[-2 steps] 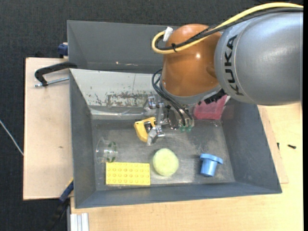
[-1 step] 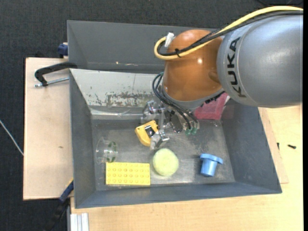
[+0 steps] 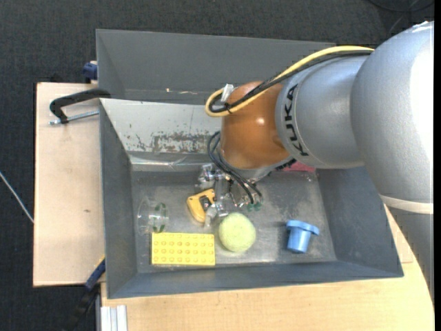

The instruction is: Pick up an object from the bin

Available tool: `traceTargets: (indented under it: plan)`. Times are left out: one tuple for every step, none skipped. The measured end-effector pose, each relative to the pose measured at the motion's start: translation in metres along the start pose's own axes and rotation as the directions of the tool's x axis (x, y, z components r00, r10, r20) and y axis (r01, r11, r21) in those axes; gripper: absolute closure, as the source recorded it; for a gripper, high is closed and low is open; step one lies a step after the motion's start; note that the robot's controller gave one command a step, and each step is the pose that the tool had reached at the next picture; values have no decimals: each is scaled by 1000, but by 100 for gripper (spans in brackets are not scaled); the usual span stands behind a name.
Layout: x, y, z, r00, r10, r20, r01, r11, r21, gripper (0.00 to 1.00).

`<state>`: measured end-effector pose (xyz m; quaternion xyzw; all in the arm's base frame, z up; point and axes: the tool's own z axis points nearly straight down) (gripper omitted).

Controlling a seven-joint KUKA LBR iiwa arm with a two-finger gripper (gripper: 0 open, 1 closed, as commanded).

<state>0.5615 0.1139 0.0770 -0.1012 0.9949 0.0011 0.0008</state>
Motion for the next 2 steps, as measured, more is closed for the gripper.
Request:
traceTargets:
  plan:
    - [0, 0, 0, 1000, 0, 0, 0, 1000, 0, 100]
    - [-39, -5, -155, 1000, 19, 4, -19, 1000, 1, 100]
